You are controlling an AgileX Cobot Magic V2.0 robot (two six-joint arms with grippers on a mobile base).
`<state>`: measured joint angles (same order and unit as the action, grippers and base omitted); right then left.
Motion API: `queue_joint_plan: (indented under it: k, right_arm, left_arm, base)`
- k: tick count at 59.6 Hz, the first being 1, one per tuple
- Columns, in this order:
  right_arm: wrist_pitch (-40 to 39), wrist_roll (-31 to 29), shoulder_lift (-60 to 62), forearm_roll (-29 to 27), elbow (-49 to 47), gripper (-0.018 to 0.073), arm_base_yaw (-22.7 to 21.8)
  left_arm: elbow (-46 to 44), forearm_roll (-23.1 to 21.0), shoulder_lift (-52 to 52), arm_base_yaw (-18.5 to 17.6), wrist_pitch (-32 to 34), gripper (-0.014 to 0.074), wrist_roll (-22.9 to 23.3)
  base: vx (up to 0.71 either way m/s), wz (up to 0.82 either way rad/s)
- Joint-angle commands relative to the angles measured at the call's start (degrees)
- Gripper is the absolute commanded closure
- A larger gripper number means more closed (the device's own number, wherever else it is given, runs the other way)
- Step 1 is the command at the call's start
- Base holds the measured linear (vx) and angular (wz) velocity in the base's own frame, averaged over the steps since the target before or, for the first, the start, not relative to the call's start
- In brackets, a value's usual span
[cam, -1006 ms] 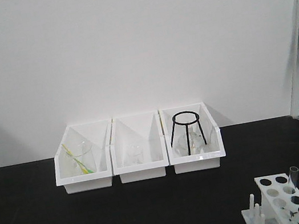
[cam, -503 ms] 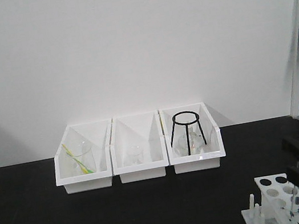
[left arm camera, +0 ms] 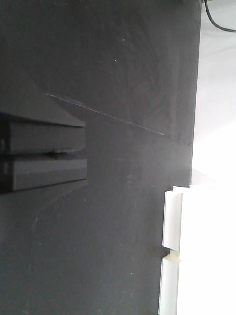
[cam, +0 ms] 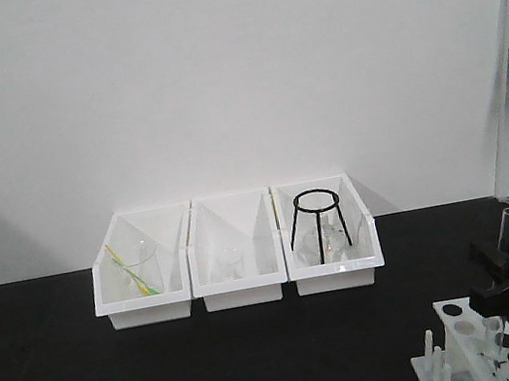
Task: Flip and reinsert test tube from rack
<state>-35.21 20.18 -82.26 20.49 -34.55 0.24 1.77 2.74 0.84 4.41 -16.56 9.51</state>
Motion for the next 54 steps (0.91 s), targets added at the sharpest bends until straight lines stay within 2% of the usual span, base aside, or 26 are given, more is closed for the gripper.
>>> queue_joint_plan:
  k: [1, 28, 38, 54]
  right_arm:
    - [-6.8, -0.9, 1.1, 0.6, -1.8, 0.0568, -0.2]
    - [-10.1, -0.6, -4.7, 9.9, -1.4, 0.0568, -0.2]
    - [-18.8, -1.4, -7.8, 9.9, 1.8, 0.0568, -0.2]
    - [-19.9, -2.5, -11.6, 9.0, 2.9, 0.0568, -0.2]
  left_arm:
    - [0.1, -0.2, 0.7, -0.4, 5.0, 0.0603, 0.0]
    - [0.1, -0.2, 0.7, -0.4, 5.0, 0.0603, 0.0]
    - [0.1, -0.2, 0.7, -0.4, 5.0, 0.0603, 0.0]
    - [0.1, -0.2, 0.7, -0.4, 5.0, 0.0603, 0.0]
  base:
    - [0.0, 0.0]
    - [0.0, 0.0]
    - [0.0, 0.0]
    - [0.0, 0.0]
